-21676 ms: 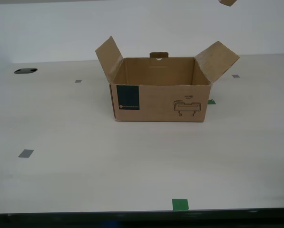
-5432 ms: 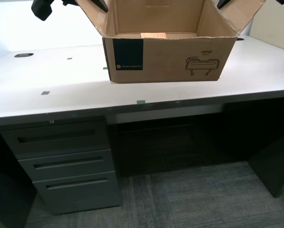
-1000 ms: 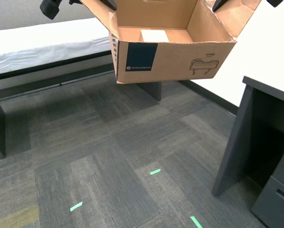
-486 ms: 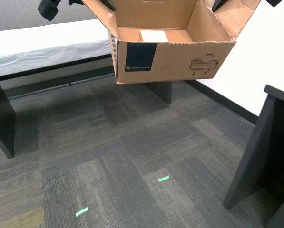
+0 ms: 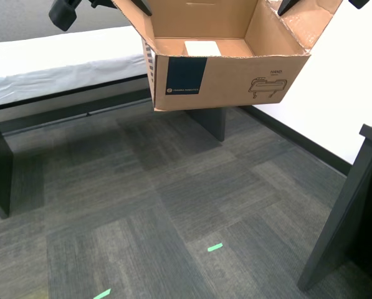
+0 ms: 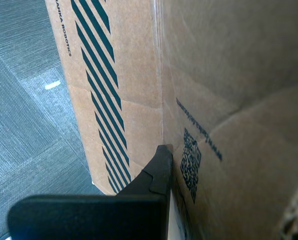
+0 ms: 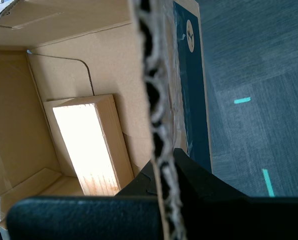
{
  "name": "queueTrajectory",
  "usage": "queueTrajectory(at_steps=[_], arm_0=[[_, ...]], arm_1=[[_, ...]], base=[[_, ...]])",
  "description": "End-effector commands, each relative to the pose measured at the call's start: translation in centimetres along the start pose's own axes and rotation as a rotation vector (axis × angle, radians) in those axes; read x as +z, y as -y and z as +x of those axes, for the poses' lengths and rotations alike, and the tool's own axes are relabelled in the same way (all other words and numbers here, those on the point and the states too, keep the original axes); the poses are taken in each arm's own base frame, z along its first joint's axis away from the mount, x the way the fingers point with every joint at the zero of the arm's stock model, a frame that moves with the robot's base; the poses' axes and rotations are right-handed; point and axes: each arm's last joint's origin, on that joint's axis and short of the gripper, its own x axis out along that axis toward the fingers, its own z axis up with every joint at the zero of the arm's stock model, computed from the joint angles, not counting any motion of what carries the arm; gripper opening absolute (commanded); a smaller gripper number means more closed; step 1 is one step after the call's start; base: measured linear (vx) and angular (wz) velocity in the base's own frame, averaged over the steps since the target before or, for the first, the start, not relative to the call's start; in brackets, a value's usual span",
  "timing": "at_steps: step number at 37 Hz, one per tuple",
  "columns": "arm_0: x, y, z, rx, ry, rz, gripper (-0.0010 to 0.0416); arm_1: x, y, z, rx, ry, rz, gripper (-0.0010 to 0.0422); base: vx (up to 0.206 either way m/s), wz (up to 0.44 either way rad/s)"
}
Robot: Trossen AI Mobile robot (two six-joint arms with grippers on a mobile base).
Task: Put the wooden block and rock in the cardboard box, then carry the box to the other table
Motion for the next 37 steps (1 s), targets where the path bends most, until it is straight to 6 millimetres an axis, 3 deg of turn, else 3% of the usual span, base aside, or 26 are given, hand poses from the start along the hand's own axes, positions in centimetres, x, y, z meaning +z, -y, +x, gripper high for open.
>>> queueTrajectory(at_steps=[1, 7, 15, 37], arm_0=[[0.1, -0.2, -0.1, 0.018, 0.007, -0.010, -0.0001], [0.1, -0.2, -0.1, 0.019, 0.011, -0.018, -0.0001], [0.1, -0.2, -0.1, 0.018, 0.011, -0.018, -0.0001], [-0.3, -0.3, 0.0, 0.012, -0.031, 0.000, -0.0001]], arm_1=[[0.1, 0.1, 0.0, -0.015, 0.001, -0.003, -0.0001], [0.5, 0.2, 0.0, 0.040, 0.092, 0.011, -0.0001], [1.5, 1.0, -0.2, -0.034, 0.194, 0.086, -0.0001], [1.3, 1.0, -0.1, -0.071, 0.143, 0.039, -0.0001]], base=[[0.129, -0.075], [0.125, -0.076], [0.125, 0.004], [0.142, 0.164]])
